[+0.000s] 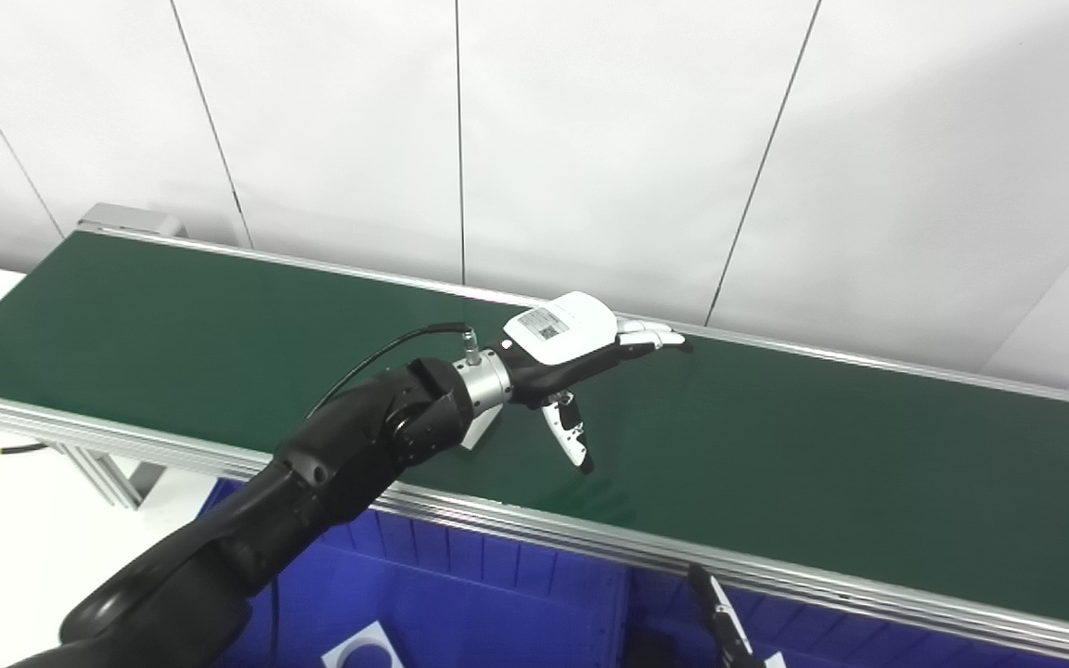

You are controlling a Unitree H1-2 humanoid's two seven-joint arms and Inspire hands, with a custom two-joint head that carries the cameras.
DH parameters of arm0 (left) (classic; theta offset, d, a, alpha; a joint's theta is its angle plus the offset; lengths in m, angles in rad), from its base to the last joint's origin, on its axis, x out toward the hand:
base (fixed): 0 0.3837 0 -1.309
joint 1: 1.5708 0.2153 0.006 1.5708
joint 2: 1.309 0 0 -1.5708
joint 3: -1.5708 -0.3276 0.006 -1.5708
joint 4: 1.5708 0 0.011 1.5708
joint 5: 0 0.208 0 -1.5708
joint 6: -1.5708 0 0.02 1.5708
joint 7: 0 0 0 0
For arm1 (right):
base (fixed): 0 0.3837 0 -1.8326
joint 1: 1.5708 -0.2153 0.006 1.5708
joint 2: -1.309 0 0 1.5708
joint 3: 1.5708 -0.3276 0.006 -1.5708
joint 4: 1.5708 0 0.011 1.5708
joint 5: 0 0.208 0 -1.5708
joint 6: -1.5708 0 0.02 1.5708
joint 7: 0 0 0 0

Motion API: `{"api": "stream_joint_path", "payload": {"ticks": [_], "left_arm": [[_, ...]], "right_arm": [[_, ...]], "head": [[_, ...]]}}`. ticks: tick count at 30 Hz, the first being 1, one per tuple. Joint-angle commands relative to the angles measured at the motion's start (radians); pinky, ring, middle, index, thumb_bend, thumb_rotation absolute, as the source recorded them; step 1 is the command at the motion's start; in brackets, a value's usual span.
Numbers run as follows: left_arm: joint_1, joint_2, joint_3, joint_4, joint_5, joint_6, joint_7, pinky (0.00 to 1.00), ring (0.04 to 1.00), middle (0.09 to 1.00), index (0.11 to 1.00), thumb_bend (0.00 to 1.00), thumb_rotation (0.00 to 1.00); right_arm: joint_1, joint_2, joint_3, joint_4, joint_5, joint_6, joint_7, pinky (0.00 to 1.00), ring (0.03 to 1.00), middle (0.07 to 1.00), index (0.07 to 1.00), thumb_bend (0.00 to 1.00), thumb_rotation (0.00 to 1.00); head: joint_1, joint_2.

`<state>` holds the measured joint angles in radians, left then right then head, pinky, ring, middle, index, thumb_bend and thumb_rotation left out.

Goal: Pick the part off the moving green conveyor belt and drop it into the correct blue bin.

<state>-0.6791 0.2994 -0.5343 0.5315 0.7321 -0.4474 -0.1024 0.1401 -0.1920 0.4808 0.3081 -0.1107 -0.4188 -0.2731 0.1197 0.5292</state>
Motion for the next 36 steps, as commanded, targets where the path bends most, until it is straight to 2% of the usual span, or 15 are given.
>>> {"api": "stream_joint_path", "payload": {"ticks": [1, 8, 11, 18, 22, 27, 36], "left_arm": [[-0.076, 0.000, 0.011, 0.013, -0.008, 0.003, -0.017, 0.55, 0.743, 0.867, 0.873, 1.00, 0.00], [-0.132, -0.007, -0.025, 0.089, 0.019, -0.001, -0.096, 0.52, 0.701, 0.856, 0.864, 1.00, 0.00], [-0.155, -0.009, -0.047, 0.120, 0.027, 0.002, -0.136, 0.54, 0.716, 0.858, 0.861, 1.00, 0.00], [-0.191, -0.007, -0.076, 0.138, 0.063, 0.032, -0.194, 0.52, 0.698, 0.864, 0.865, 1.00, 0.00], [-0.208, -0.004, -0.094, 0.147, 0.079, 0.031, -0.223, 0.53, 0.719, 0.869, 0.867, 1.00, 0.00], [-0.213, -0.005, -0.106, 0.149, 0.096, 0.033, -0.244, 0.58, 0.760, 0.876, 0.862, 1.00, 0.00], [-0.216, -0.001, -0.116, 0.178, 0.147, 0.037, -0.201, 0.59, 0.767, 0.882, 0.869, 1.00, 0.00]], "right_arm": [[-0.004, 0.008, -0.003, -0.033, 0.003, -0.051, 0.008, 0.94, 0.964, 0.956, 0.959, 0.86, 0.92], [-0.004, 0.007, 0.000, -0.038, -0.007, -0.051, 0.007, 0.91, 0.950, 0.948, 0.954, 0.84, 0.92], [-0.006, 0.006, 0.004, -0.038, -0.012, -0.051, 0.002, 0.91, 0.943, 0.944, 0.951, 0.83, 0.91], [-0.008, 0.008, 0.010, -0.038, -0.013, -0.051, 0.002, 0.91, 0.932, 0.934, 0.943, 0.82, 0.90], [-0.006, 0.012, 0.007, -0.042, -0.006, -0.051, 0.011, 0.91, 0.937, 0.935, 0.939, 0.82, 0.89], [-0.005, 0.014, 0.006, -0.047, -0.003, -0.051, 0.016, 0.91, 0.937, 0.933, 0.933, 0.81, 0.88], [-0.002, 0.016, 0.008, -0.048, -0.008, -0.051, 0.013, 0.90, 0.933, 0.928, 0.935, 0.82, 0.88]], "head": [[0.001, 0.001], [-0.002, 0.002], [-0.002, 0.003], [-0.007, 0.005], [-0.010, 0.005], [-0.011, 0.005], [-0.017, 0.005]]}}
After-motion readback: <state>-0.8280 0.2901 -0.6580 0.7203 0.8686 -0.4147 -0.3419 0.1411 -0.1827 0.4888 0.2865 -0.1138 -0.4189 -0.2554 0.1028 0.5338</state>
